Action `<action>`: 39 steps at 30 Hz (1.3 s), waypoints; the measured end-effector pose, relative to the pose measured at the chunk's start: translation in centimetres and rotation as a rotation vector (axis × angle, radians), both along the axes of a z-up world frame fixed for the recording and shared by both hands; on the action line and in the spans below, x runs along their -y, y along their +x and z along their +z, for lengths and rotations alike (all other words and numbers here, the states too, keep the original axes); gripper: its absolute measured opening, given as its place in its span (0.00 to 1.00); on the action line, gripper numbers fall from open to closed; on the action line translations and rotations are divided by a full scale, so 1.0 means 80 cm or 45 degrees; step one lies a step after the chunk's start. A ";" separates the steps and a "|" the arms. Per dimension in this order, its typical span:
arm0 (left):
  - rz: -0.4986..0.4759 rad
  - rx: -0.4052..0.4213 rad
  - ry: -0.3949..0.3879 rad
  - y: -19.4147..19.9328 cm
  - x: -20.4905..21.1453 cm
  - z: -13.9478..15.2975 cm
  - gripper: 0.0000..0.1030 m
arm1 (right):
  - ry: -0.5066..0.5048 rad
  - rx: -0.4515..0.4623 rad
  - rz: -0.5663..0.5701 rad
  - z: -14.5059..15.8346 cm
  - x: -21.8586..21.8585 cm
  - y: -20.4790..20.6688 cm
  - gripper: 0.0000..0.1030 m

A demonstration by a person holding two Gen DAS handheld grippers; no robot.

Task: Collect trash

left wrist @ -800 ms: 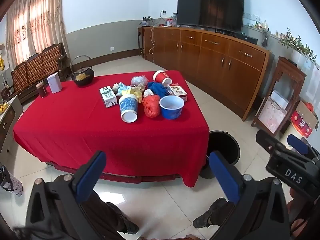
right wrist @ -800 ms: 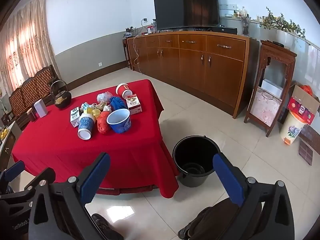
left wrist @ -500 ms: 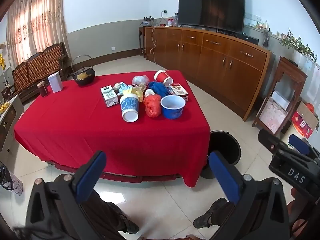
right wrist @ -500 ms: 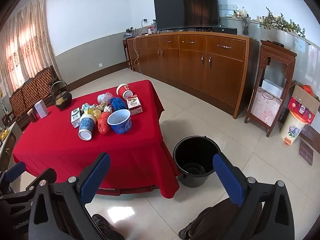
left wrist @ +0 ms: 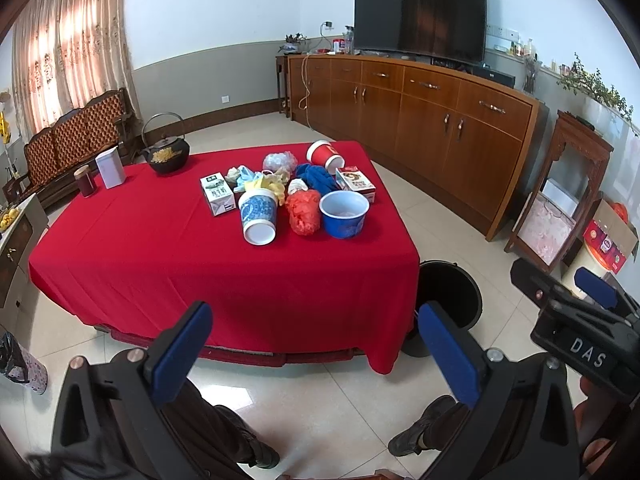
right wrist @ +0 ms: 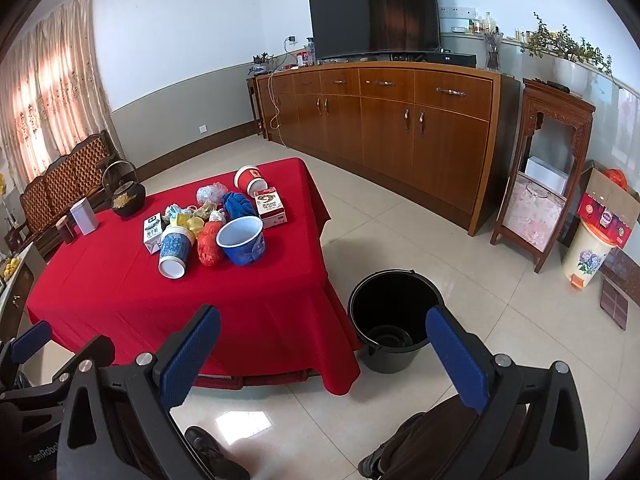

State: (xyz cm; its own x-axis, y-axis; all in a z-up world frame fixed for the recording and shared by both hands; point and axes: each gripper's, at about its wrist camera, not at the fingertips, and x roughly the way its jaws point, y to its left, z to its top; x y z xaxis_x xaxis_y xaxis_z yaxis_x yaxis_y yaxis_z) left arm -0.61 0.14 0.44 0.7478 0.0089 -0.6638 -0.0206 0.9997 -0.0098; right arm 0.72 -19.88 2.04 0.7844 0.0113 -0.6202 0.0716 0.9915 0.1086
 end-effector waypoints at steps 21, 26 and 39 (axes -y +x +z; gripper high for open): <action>0.038 0.006 -0.015 -0.002 -0.006 -0.001 1.00 | -0.004 0.010 -0.015 -0.002 -0.001 -0.003 1.00; 0.054 0.022 -0.017 -0.003 -0.008 0.002 1.00 | 0.002 0.022 -0.018 0.003 0.001 -0.006 1.00; 0.066 0.034 -0.020 -0.001 -0.011 0.008 1.00 | -0.009 0.028 -0.005 0.010 -0.002 -0.006 1.00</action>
